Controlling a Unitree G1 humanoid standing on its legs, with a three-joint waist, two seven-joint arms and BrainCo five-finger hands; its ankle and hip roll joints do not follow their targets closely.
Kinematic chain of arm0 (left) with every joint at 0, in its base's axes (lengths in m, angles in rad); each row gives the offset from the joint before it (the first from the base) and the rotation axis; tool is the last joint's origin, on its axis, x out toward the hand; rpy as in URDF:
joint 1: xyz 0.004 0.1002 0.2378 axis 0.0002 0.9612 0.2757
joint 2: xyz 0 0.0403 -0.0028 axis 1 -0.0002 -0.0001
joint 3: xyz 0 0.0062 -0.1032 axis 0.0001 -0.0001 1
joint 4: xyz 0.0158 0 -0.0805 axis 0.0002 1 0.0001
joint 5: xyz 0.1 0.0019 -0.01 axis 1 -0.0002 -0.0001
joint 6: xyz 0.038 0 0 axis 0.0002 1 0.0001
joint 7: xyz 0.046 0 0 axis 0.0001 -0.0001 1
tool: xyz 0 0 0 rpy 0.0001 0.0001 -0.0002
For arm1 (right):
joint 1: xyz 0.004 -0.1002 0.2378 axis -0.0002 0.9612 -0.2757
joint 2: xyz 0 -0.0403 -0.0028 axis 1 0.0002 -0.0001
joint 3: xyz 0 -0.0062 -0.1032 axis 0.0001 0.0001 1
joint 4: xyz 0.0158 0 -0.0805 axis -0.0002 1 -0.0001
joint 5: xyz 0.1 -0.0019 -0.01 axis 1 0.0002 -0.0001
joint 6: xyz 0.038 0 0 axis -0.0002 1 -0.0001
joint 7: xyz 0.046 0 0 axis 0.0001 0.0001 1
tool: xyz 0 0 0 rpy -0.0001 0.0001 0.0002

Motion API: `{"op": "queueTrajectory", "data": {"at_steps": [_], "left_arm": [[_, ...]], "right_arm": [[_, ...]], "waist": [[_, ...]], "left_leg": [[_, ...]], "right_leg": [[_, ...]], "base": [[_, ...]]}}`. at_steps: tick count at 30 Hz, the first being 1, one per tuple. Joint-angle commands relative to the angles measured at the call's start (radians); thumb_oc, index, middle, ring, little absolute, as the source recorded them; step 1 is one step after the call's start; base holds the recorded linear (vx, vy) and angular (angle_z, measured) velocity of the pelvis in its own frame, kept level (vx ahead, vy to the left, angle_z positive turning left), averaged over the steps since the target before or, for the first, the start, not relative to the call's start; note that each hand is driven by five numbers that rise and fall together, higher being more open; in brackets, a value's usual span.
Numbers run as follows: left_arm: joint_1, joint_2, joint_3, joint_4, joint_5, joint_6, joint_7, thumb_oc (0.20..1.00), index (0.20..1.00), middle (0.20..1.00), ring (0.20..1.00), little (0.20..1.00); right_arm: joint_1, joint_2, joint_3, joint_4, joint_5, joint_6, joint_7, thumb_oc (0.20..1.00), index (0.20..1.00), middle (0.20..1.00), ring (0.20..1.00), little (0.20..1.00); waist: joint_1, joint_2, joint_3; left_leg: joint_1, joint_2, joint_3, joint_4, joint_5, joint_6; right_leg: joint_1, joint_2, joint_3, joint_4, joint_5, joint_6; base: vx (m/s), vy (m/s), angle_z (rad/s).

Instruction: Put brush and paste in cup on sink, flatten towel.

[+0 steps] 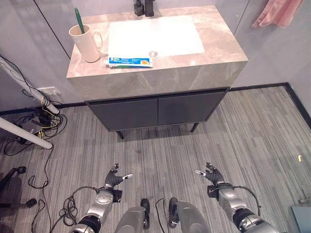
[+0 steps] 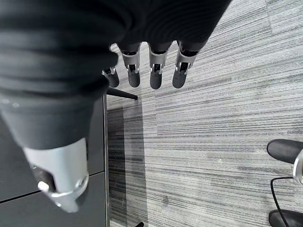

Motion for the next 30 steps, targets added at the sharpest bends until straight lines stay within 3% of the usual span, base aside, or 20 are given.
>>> {"op": "queueTrajectory", "data": {"at_steps": [1, 14, 30], "left_arm": [[0.007, 0.032, -0.028, -0.063, 0.049, -0.048, 0.022, 1.0, 1.0, 1.0, 1.0, 1.0], [0.024, 0.027, -0.011, -0.055, 0.044, -0.053, 0.031, 1.0, 1.0, 1.0, 1.0, 1.0], [-0.008, 0.015, -0.029, -0.028, 0.038, -0.051, 0.04, 1.0, 1.0, 1.0, 1.0, 1.0]], "right_arm": [[0.007, -0.007, -0.004, -0.021, 0.01, -0.054, -0.014, 1.0, 1.0, 1.0, 1.0, 1.0], [0.053, -0.006, -0.004, -0.137, -0.014, -0.067, -0.029, 1.0, 1.0, 1.0, 1.0, 1.0], [0.036, 0.011, 0.016, -0.088, -0.025, -0.057, -0.032, 1.0, 1.0, 1.0, 1.0, 1.0]], "waist": [[0.011, -0.009, -0.031], [0.0, -0.016, -0.056], [-0.005, -0.025, -0.07]], "left_leg": [[-0.017, -0.003, 0.032, 0.089, -0.038, -0.01], [0.008, 0.006, 0.036, 0.054, -0.03, -0.012], [0.049, 0.016, 0.046, 0.067, -0.05, -0.013]], "right_leg": [[0.031, -0.024, 0.008, -0.012, 0.078, 0.07], [0.039, -0.017, 0.012, -0.027, 0.087, 0.073], [0.072, -0.014, 0.022, -0.002, 0.072, 0.067]], "base": [[0.0, 0.0, 0.0], [0.02, -0.011, 0.0], [0.0, 0.0, 0.0]]}}
